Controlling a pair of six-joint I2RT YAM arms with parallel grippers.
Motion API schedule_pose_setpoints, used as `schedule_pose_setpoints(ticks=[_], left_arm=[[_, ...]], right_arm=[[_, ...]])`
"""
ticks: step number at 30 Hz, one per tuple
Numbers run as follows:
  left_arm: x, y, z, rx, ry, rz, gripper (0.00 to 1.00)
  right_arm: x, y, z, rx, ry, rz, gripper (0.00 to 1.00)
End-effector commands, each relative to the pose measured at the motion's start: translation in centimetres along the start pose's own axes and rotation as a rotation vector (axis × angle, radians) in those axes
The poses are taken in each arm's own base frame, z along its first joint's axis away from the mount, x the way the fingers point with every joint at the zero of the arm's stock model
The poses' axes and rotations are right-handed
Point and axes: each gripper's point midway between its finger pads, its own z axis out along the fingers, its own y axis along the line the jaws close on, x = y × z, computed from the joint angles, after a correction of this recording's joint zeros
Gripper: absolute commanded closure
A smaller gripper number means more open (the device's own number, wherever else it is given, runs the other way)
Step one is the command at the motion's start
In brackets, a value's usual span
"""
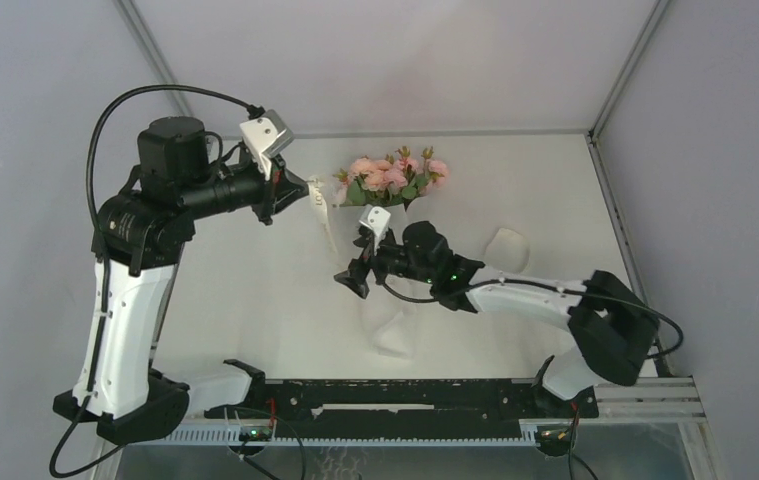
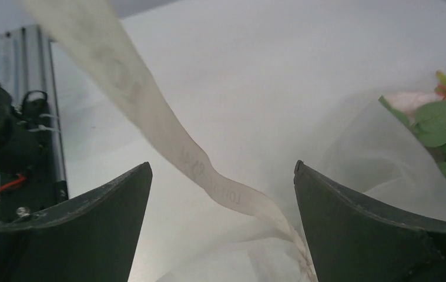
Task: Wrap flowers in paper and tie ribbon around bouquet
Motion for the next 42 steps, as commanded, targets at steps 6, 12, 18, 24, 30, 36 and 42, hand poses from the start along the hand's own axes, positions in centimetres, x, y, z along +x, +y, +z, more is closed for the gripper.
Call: schedule_pose_setpoints(ticks=[6,12,18,24,30,36,42], left_arm=[[-0.8,0.6,-2.7,-0.129,-0.036,0.009,1.00],[3.6,3.1,-2.9,-0.278,0.072,-0.078,0.85],[22.7,5.3,-1.7,-0.379,0.542,-0.033,0.14],[30.1,-1.5,-1.9,-0.126,0.663,0.093,0.00],[26.4,-2.9,3.4,-0.026,0.551,0.008,0.00],[21.3,-2.9,9.8,0.013,0.221,-0.085,0.00],[19.9,-2.9,13.2,0.028,-0.129,0.025,0.00]], right_arm=[[-2.5,-1.7,4.4,-0.012,-0.138,0.069,0.40],[-2.5,-2.6,2.8,-0.007,-0.096,0.297,1.00],[-1.7,-3.0,0.2,0.101,-0.014,0.464,1.00],[-1.3,-2.1,-0.5,0.117,0.023,0.493,1.00],[-2.4,-2.3,-0.9,0.107,-0.005,0.470,1.00],[-2.4,-3.4,-1.7,0.172,-0.010,0.550,1.00],[-2.9,-4.0,-1.9,0.195,-0.058,0.563,1.00]])
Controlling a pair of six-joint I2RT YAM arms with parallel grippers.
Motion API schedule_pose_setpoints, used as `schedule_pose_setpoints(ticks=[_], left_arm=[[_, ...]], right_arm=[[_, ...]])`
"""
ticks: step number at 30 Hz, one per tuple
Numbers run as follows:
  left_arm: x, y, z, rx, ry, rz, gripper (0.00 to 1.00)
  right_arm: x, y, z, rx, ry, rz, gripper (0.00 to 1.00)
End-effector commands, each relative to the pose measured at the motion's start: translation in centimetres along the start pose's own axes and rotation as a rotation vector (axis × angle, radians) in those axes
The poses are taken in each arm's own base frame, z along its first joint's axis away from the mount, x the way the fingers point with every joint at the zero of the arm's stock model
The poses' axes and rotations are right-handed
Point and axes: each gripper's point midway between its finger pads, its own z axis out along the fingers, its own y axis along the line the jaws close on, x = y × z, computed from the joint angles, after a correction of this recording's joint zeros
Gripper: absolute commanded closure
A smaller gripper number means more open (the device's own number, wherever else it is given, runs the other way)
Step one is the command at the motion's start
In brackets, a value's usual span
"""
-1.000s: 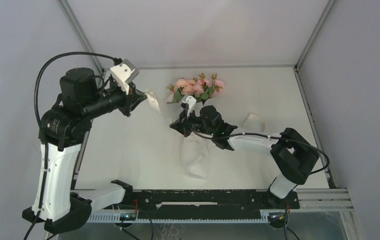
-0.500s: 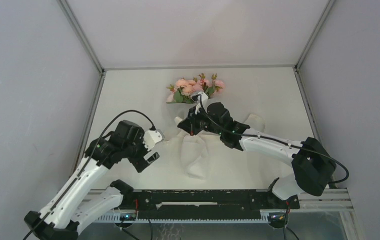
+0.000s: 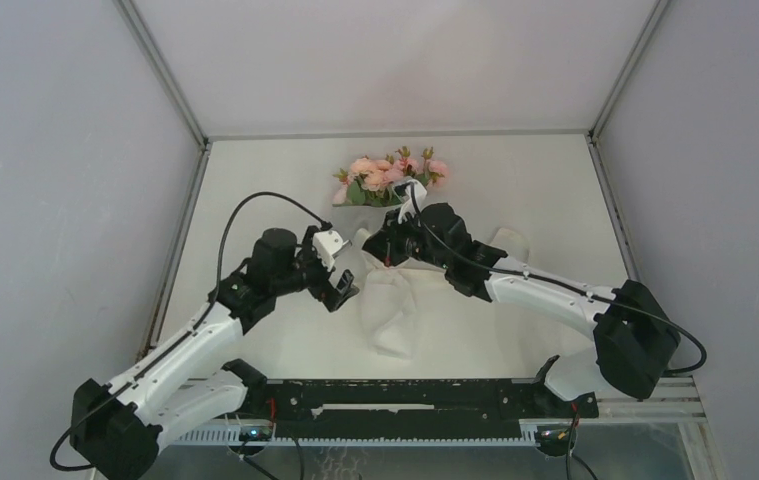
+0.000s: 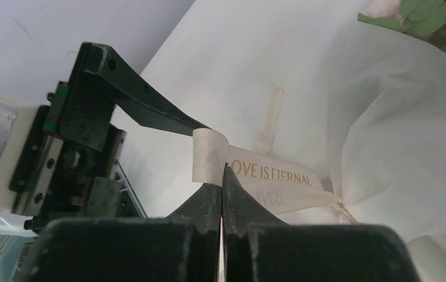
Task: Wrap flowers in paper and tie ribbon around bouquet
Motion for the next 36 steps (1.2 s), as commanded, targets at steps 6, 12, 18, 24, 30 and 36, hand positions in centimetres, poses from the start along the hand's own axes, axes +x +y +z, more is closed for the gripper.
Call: schedule_pose_setpoints(ticks=[6,12,18,24,30,36], left_arm=[[-6.0,-0.1,4.5,0.059,-0.474,-0.018,0.00],[-7.4,1.0,6.0,0.046,-0.598,-0.136,0.19],[-6.5,1.2,7.5,0.058,-0.598,-0.227,0.43],[-6.3,0.8,8.0,0.079,-0.594,-0.217,0.98],[-5.5,1.0,8.0,0.057,-0.573,-0.172,1.00],[-4.9,0.9,8.2,0.054,-0.559,-0.061,1.00]], right_arm=[[-2.3,0.4,0.0,-0.025,-0.081,0.062,1.00],[-1.9,-0.5,0.5,-0.017,-0.063,0.098,1.00],[-1.9,-1.1,0.3,-0.011,-0.052,0.112,1.00],[-1.2,-1.6,0.0,-0.006,-0.002,0.113,0.98],[-0.4,-14.6,-9.8,0.714,0.063,0.199,0.44],[3.6,-25.5,-22.8,1.243,0.157,0.462,0.36]])
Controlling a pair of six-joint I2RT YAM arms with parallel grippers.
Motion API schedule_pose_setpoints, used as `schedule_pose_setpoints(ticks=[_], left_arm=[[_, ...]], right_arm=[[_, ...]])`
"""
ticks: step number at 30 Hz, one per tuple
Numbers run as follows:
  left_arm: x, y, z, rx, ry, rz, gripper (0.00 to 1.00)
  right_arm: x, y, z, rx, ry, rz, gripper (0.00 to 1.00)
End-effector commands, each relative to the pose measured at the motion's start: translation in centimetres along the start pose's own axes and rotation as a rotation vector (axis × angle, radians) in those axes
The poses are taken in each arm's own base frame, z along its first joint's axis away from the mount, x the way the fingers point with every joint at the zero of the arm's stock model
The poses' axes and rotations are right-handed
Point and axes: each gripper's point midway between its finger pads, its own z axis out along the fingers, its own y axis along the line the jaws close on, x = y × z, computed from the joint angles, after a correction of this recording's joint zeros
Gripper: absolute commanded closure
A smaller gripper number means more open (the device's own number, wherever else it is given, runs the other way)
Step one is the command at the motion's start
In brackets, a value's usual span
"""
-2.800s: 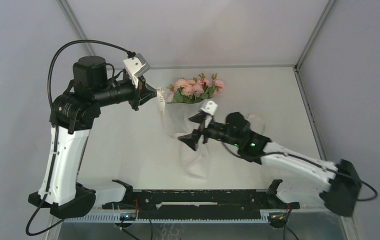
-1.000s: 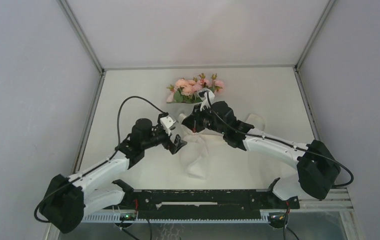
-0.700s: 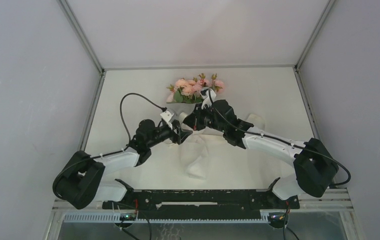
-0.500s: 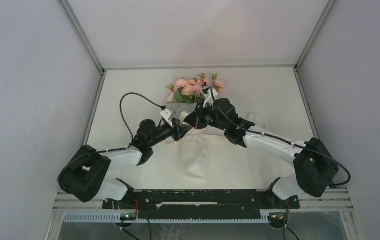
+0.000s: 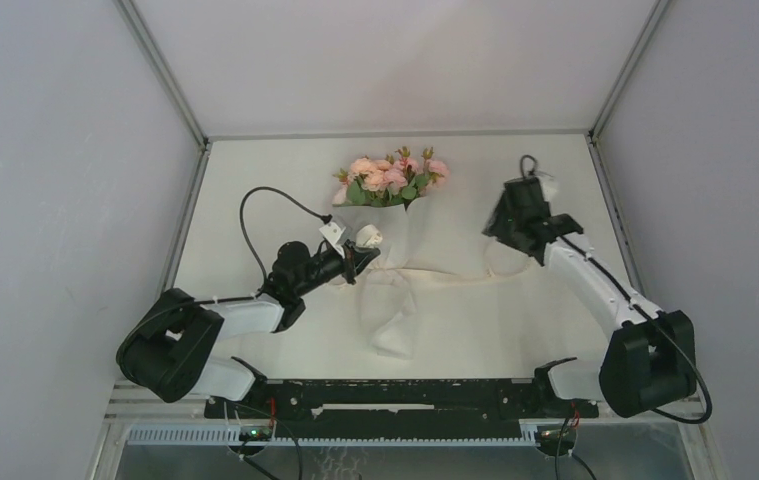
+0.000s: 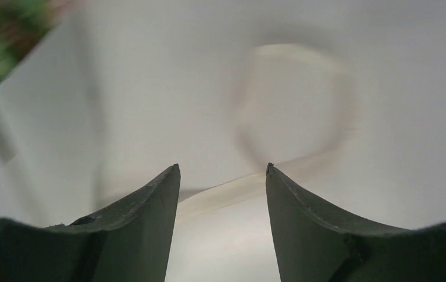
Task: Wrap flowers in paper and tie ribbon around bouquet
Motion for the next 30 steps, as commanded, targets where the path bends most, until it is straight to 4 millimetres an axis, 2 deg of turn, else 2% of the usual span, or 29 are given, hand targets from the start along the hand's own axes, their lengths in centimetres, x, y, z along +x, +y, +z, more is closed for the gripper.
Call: schedule_pose_setpoints(ticks=[1,2,5,6,8,12,15,16,17,18,19,21,22,24,25,27,28,29,30], left_arm=[[-0.6,-0.4,-0.3,0.039,-0.035,0.130,1.00],[-0.5,-0.5,-0.3,0.048,-0.031,0.139,1.00],[-0.3,-0.5,-0.4,0.043,-0.021,0.141,1.00],[-0.2,-0.4,-0.5,0.037,-0.019,0.140,1.00],[-0.1,-0.4,-0.6,0.038,-0.018,0.143,1.00],[-0.1,-0.9,-0.8,0.068,-0.022,0.168,1.00],[-0.1,-0.9,-1.0,0.069,-0.023,0.193,1.00],[-0.1,-0.9,-1.0,0.073,-0.025,0.207,1.00],[-0.2,-1.0,-1.0,0.076,-0.027,0.218,1.00],[-0.2,-1.0,-1.1,0.081,-0.026,0.225,1.00],[-0.3,-1.0,-1.1,0.082,-0.029,0.237,1.00],[-0.3,-1.0,-1.2,0.086,-0.029,0.263,1.00],[-0.2,-1.0,-1.3,0.086,-0.027,0.275,1.00],[0.1,-1.2,-1.4,0.102,-0.021,0.306,1.00],[0.2,-1.4,-1.4,0.115,-0.018,0.327,1.00],[0.6,-1.8,-1.6,0.143,-0.009,0.387,1.00],[0.9,-2.0,-1.7,0.157,-0.002,0.410,1.00],[1.1,-2.2,-1.7,0.170,0.006,0.428,1.00],[1.3,-2.4,-1.9,0.183,0.012,0.444,1.00]], right_arm=[[1.2,-10.7,-1.2,0.367,0.104,0.091,0.36],[1.0,-10.1,-0.6,0.326,0.109,0.069,0.36],[0.0,-5.8,1.1,0.119,0.110,-0.016,0.35],[0.0,-5.3,1.7,0.093,0.125,-0.026,0.34],[0.5,-5.4,3.2,0.093,0.165,-0.030,0.34],[2.5,-7.0,7.1,0.132,0.288,-0.035,0.34],[3.4,-7.8,8.9,0.180,0.356,-0.063,0.41],[3.6,-8.2,9.4,0.201,0.367,-0.065,0.47],[3.9,-8.3,9.7,0.199,0.384,-0.061,0.58],[4.2,-8.4,9.8,0.191,0.398,-0.055,0.88],[4.1,-8.6,9.5,0.193,0.400,-0.048,1.00],[2.6,-8.6,8.3,0.190,0.360,-0.036,1.00],[0.9,-8.5,7.4,0.183,0.306,-0.021,1.00],[-4.3,-7.8,5.1,0.150,0.147,0.040,1.00],[-7.4,-7.0,3.8,0.125,0.056,0.076,1.00],[-13.0,-1.9,0.7,0.019,-0.127,0.096,1.00],[-14.7,2.1,-0.6,-0.052,-0.193,0.068,1.00],[-15.9,7.0,-2.0,-0.135,-0.249,0.022,1.00],[-16.3,12.1,-3.3,-0.223,-0.269,-0.038,1.00]])
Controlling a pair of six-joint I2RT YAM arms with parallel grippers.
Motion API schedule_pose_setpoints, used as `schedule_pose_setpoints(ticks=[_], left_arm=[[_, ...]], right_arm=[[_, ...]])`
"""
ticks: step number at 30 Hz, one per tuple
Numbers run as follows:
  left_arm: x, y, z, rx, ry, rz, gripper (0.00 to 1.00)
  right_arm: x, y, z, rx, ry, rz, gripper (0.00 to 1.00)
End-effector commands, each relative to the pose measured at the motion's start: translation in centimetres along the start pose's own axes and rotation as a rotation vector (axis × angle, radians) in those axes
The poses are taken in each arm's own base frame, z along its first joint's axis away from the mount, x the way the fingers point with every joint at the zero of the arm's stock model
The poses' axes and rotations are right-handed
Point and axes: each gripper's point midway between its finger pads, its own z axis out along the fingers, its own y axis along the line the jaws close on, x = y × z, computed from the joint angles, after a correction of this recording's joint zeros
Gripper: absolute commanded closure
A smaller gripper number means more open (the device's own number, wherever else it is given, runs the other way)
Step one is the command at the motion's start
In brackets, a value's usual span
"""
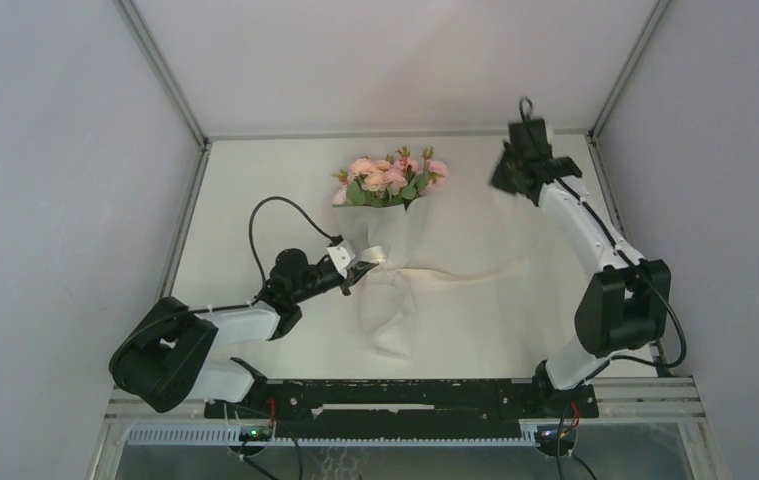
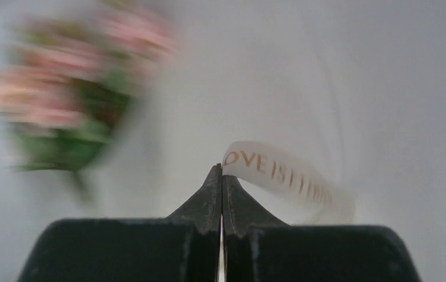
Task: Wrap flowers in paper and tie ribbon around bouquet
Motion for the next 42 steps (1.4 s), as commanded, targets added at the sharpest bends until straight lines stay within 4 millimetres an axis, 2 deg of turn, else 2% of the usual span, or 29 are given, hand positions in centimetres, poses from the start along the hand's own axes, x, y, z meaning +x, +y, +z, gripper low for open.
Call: schedule_pose_setpoints(ticks=[1,2,4,6,8,10,11,14,18,22,26,27,28,29,30,31,32,34,36,39,42], left_arm=[[-0.3,-1.7,-0.5,0.088,-0.012,0.152,1.00],[-0.2,-2.0,-0.7,0.099,-0.013,0.156,1.00],[-0.5,-2.3,-0.9,0.106,-0.022,0.171,1.00],[-0.6,-2.4,-1.3,0.111,-0.032,0.202,1.00],[-0.6,-2.6,-1.7,0.111,-0.037,0.231,1.00],[-0.5,-2.9,-2.0,0.119,-0.038,0.240,1.00],[-0.4,-3.2,-2.2,0.125,-0.038,0.240,1.00],[-0.3,-4.0,-2.4,0.147,-0.041,0.235,1.00],[-0.5,-4.4,-2.4,0.153,-0.052,0.239,1.00],[-0.4,-4.6,-2.3,0.160,-0.054,0.252,1.00],[-0.6,-4.4,-2.3,0.145,-0.059,0.248,1.00],[-0.6,-4.2,-2.3,0.140,-0.059,0.247,1.00],[-0.6,-4.2,-2.3,0.137,-0.058,0.245,1.00],[-0.5,-4.1,-2.3,0.132,-0.056,0.241,1.00],[-0.6,-4.0,-2.2,0.126,-0.057,0.237,1.00],[-0.6,-4.0,-2.2,0.121,-0.054,0.231,1.00],[-0.5,-3.9,-2.2,0.115,-0.050,0.225,1.00],[-0.5,-3.8,-2.2,0.112,-0.048,0.213,1.00],[-0.4,-3.9,-2.1,0.113,-0.046,0.199,1.00],[-0.5,-3.7,-2.0,0.105,-0.047,0.190,1.00],[-0.6,-3.4,-2.0,0.083,-0.046,0.189,1.00]], right_arm=[[-6.4,21.9,-13.0,-0.473,-0.348,-0.164,1.00],[-4.6,26.8,-15.0,-0.564,-0.325,-0.256,1.00],[0.5,34.5,-19.3,-0.742,-0.250,-0.446,1.00],[4.7,38.5,-22.6,-0.855,-0.204,-0.558,1.00],[7.3,40.4,-24.6,-0.930,-0.190,-0.606,1.00],[8.6,41.2,-25.8,-0.979,-0.187,-0.601,1.00],[9.8,41.2,-24.7,-0.976,-0.156,-0.593,1.00],[10.4,41.8,-25.5,-1.041,-0.128,-0.531,1.00],[12.8,43.0,-25.3,-1.066,-0.037,-0.552,1.00],[13.6,43.0,-24.7,-1.042,-0.020,-0.558,1.00],[13.6,42.5,-23.1,-1.017,0.024,-0.520,1.00],[13.9,42.4,-22.5,-1.010,0.044,-0.520,0.97],[14.4,42.3,-22.1,-1.006,0.068,-0.528,0.85],[14.7,42.0,-21.6,-0.999,0.091,-0.541,0.66],[15.2,41.6,-21.0,-0.987,0.123,-0.563,0.40],[15.5,41.2,-20.4,-0.971,0.145,-0.584,0.10],[15.4,40.5,-20.0,-0.950,0.159,-0.606,0.02],[13.9,38.7,-19.4,-0.881,0.135,-0.636,0.00],[11.2,36.2,-20.0,-0.827,0.076,-0.639,0.00],[8.4,33.0,-21.2,-0.826,-0.017,-0.620,0.00],[8.3,28.4,-20.2,-0.813,-0.013,-0.531,0.00]])
